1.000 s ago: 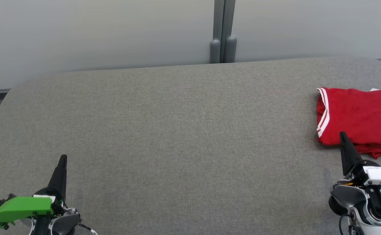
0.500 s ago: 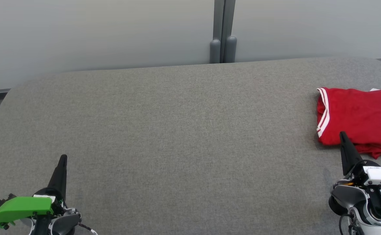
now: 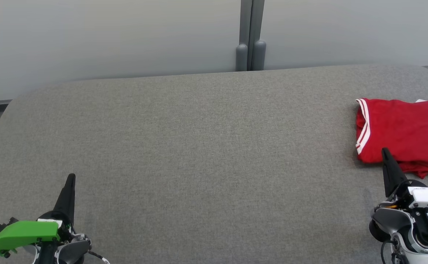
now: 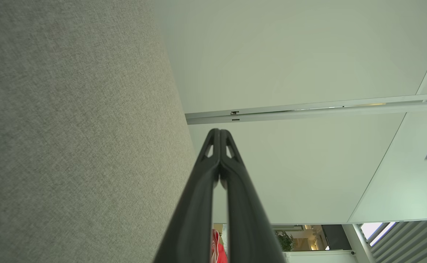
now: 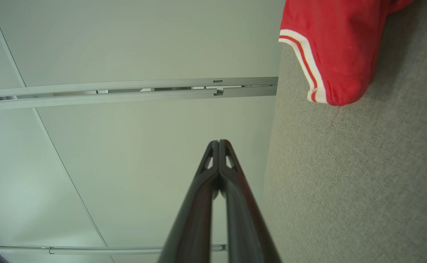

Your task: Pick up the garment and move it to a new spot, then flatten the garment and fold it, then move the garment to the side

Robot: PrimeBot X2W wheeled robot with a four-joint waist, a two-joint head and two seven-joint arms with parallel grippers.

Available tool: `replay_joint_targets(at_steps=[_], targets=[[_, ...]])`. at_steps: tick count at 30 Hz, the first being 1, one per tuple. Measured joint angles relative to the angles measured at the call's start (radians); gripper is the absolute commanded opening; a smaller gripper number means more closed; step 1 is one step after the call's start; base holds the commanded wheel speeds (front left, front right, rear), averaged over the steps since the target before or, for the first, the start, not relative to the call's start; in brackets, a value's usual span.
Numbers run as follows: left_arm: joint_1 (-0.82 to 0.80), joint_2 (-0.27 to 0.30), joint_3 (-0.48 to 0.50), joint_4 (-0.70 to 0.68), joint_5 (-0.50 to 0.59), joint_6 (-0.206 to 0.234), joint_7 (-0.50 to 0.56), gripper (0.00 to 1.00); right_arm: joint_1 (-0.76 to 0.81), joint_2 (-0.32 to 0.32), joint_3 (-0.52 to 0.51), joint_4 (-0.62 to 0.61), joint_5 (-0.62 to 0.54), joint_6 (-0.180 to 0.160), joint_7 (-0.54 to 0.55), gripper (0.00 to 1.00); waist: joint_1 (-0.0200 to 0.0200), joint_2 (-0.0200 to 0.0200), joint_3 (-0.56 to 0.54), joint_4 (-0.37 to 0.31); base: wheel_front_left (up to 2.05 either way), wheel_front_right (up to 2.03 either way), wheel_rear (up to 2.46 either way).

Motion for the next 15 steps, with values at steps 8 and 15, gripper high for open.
replay_joint_targets(at_steps=[8, 15], targets=[[0.000, 0.000, 0.000, 0.000, 0.000, 0.000, 0.000, 0.00, 0.000, 0.001, 0.000, 0.000, 0.000, 0.000, 0.000, 0.00, 0.0000, 0.0000, 0.000, 0.000, 0.00, 0.00, 0.00], [0.000, 0.000, 0.000, 0.000, 0.000, 0.000, 0.000, 0.00, 0.000, 0.001, 0.000, 0.000, 0.000, 0.000, 0.000, 0.00, 0.0000, 0.0000, 0.000, 0.000, 0.00, 0.00, 0.00]])
